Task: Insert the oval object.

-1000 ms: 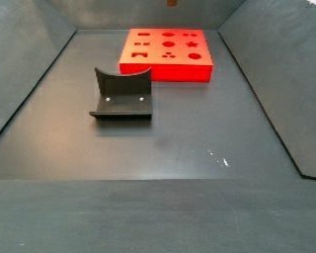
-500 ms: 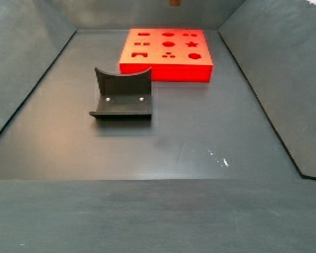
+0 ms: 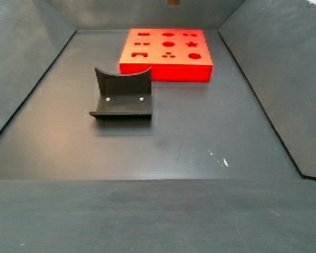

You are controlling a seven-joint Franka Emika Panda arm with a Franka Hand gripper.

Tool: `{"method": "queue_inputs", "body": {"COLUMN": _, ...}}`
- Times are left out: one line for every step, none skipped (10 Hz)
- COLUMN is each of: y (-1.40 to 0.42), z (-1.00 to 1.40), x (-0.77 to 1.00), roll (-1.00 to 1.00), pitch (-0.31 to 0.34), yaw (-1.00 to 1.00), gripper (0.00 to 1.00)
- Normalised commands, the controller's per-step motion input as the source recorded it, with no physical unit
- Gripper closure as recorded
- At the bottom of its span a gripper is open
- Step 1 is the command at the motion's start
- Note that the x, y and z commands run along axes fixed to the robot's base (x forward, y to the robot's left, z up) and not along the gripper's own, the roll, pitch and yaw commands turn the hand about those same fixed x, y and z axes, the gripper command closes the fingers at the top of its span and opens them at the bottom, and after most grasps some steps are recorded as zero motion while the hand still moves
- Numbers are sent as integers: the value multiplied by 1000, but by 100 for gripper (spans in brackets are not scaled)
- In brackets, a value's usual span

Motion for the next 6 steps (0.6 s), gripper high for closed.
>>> {"method": "queue_inputs", "body": {"y": 0, "z": 0, "x": 183, "roll": -66, "pitch": 4, "yaw": -177, "gripper": 100}}
{"method": "queue_inputs", "body": {"y": -29, "z": 0, "x": 0, "roll": 7, "pitch": 0, "yaw": 0, "gripper": 100}}
{"method": "queue_inputs", "body": {"y": 0, "z": -80, "x": 223, "roll": 41, "pitch": 41, "yaw": 0, "gripper": 100}}
{"method": "queue_inputs", "body": {"y": 0, "z": -69, "x": 600, "roll": 333, "pitch": 209, "yaw": -129, "gripper": 100}}
{"method": "queue_inputs", "body": {"y": 0, "z": -174, "x": 537, "roll": 366, "pitch": 226, "yaw": -126, "gripper": 100}}
{"method": "queue_inputs", "body": {"y": 0, "z": -371, "x": 360, "roll": 111, "pitch": 90, "yaw": -111, "gripper": 100}}
